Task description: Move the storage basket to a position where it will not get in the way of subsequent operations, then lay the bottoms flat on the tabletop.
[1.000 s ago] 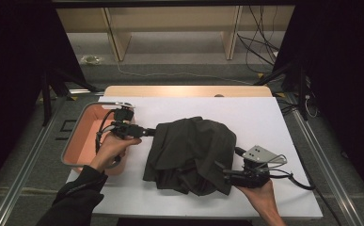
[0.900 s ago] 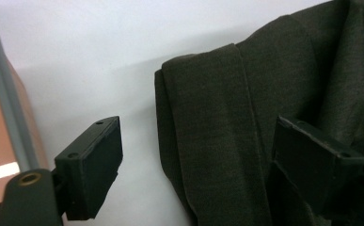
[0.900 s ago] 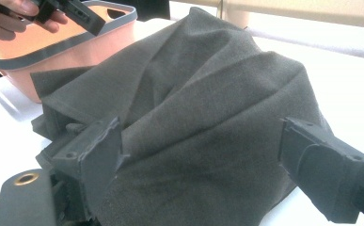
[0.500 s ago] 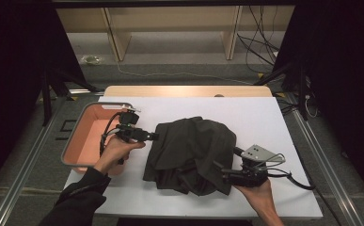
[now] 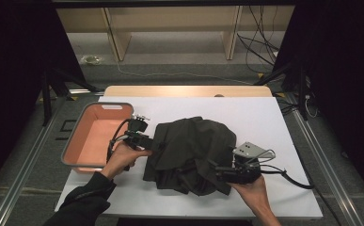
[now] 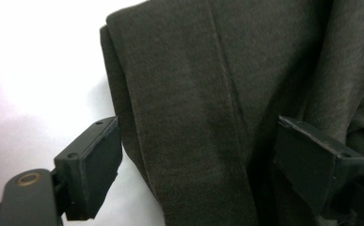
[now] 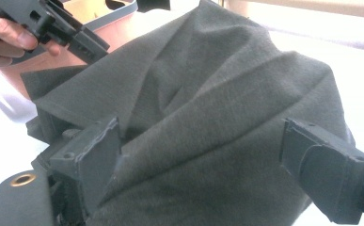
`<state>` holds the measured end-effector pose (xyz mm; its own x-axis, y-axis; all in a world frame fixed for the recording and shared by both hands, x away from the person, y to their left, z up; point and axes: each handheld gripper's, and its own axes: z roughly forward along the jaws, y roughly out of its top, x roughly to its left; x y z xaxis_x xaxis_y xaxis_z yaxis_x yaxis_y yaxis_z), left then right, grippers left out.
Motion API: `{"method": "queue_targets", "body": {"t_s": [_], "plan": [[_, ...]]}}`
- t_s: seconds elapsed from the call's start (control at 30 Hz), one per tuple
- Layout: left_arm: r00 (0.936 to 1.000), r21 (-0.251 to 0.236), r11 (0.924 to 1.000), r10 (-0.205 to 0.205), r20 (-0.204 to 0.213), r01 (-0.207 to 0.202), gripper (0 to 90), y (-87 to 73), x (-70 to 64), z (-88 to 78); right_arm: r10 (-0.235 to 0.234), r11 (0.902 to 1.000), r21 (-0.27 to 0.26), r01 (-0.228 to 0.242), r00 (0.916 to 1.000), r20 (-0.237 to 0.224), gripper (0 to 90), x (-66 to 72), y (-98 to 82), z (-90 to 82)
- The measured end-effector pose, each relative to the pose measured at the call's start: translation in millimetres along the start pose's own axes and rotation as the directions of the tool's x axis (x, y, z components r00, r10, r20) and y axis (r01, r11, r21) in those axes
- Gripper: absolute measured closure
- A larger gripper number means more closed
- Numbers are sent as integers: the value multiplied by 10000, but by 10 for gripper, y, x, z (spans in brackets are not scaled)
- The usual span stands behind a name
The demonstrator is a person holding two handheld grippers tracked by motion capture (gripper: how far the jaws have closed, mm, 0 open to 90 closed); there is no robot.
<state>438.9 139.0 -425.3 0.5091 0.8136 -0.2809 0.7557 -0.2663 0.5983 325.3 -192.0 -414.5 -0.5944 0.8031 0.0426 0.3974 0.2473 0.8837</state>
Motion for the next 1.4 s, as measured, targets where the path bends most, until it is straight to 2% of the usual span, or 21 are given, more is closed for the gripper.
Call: {"method": "queue_targets", "body": {"t_s": [0.17, 0.3, 0.47, 0.53, 0.7, 0.8, 0.83, 0.87, 0.9, 0.93, 1.03, 1.1, 1.17, 1.3, 1.4], "plan": [[9999, 73, 9999, 128, -22, -128, 163, -45, -24, 29, 56, 9999, 99, -56, 10000, 43, 143, -10, 16, 56], [10000, 260, 9996, 67, 57, -69, 159, -106, -28, 93, 129, 9997, 197, -129, 9999, 27, 143, -17, 25, 114], [9999, 384, 9993, -34, 138, 29, 157, -156, -14, 168, -20, 9993, 380, 14, 9999, 136, 143, -18, 40, 176], [9992, 345, 9989, -317, 224, 309, 157, -173, -5, 209, -97, 9990, 445, 89, 9998, 165, 142, -18, 45, 193], [9961, 624, 9969, -519, 711, 475, 182, -227, -1, 328, -154, 9977, 663, 137, 9996, 251, 137, -35, 43, 235], [9942, 697, 9962, -577, 907, 515, 301, -262, -2, 408, -201, 9965, 812, 179, 9994, 267, 137, -40, 38, 261], [9934, 778, 9956, -601, 977, 526, 301, -271, -3, 435, -223, 9963, 842, 198, 9993, 286, 137, -39, 33, 267], [9926, 758, 9959, -579, 1064, 499, 347, -272, -10, 442, -295, 9956, 897, 267, 9991, 306, 137, -38, 24, 276], [9909, 655, 9965, -590, 1210, 514, 477, -270, -27, 436, -324, 9943, 1023, 287, 9989, 348, 137, -36, 13, 285], [9906, 592, 9975, -458, 1288, 384, 477, -265, -35, 423, -324, 9943, 1023, 287, 9989, 348, 137, -36, 13, 285], [9912, 355, 9989, -337, 1282, 294, 677, -257, -58, 383, -218, 9924, 1219, 166, 9989, 417, 138, -56, 5, 296], [9909, 118, 9996, -273, 1319, 260, 802, -245, -67, 335, -90, 9846, 1748, -42, 9972, 747, 144, -99, -22, 321], [9896, -198, 9995, -214, 1422, 245, 818, -223, -85, 266, -17, 9823, 1869, -136, 9967, 814, 147, -114, -32, 328], [9853, -770, 9970, 77, 1705, 56, 844, -170, -151, 128, 152, 9670, 2511, -428, 9937, 1111, 154, -175, -75, 376], [9819, -1045, 9943, 406, 1848, -214, 846, -144, -225, 58, 411, 9453, 3162, -799, 9910, 1274, 164, -231, -146, 437]]}}
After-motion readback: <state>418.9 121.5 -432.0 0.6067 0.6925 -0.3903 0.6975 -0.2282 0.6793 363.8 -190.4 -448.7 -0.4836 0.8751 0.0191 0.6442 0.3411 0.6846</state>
